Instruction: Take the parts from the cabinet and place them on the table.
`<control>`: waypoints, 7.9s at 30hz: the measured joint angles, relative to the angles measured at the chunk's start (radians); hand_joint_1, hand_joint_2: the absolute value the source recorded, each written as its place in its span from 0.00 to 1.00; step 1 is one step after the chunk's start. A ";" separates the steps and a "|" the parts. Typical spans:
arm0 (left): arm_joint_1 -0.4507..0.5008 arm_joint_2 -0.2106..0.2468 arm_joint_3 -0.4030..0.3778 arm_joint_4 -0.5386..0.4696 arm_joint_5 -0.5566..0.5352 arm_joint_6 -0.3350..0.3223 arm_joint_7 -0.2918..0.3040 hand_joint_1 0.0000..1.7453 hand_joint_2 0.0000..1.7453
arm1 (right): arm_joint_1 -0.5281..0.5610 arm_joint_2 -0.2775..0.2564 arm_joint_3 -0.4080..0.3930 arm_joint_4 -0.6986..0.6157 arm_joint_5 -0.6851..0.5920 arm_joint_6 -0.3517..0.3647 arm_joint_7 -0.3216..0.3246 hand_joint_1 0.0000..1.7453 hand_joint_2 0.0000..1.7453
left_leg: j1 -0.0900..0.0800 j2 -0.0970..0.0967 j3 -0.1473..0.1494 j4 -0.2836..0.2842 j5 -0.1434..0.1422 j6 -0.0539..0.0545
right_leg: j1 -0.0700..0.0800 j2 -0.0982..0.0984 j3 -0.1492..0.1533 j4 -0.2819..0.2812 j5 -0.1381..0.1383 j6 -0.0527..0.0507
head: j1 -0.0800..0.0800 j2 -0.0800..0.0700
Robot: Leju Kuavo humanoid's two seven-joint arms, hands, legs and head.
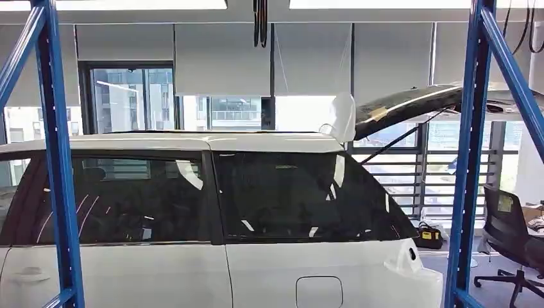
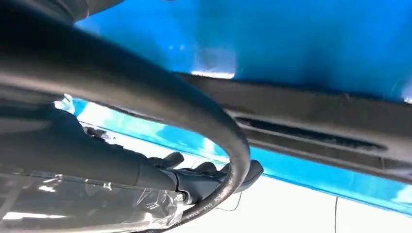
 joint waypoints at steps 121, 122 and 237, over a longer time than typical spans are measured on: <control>-0.004 -0.003 -0.045 0.000 -0.046 0.079 -0.078 0.00 0.00 | 0.014 0.077 -0.054 0.136 -0.008 -0.056 -0.045 1.00 1.00 | 0.000 0.000 0.000 0.000 0.000 0.000 | 0.000 0.000 0.000 0.000 0.000 0.000 | 0.000 0.000; -0.004 -0.003 -0.048 0.000 -0.047 0.087 -0.077 0.00 0.00 | 0.015 0.077 -0.056 0.136 -0.007 -0.057 -0.044 1.00 1.00 | 0.000 0.000 0.000 0.000 0.000 0.000 | 0.000 0.000 0.000 0.000 0.000 0.000 | 0.000 0.000; -0.020 -0.004 -0.080 0.000 -0.027 0.070 0.050 0.00 0.00 | -0.333 0.061 -0.124 0.215 0.040 0.037 0.041 1.00 1.00 | 0.008 0.001 -0.114 0.222 -0.111 -0.019 | 0.005 0.002 -0.088 0.014 0.071 -0.047 | 0.002 0.000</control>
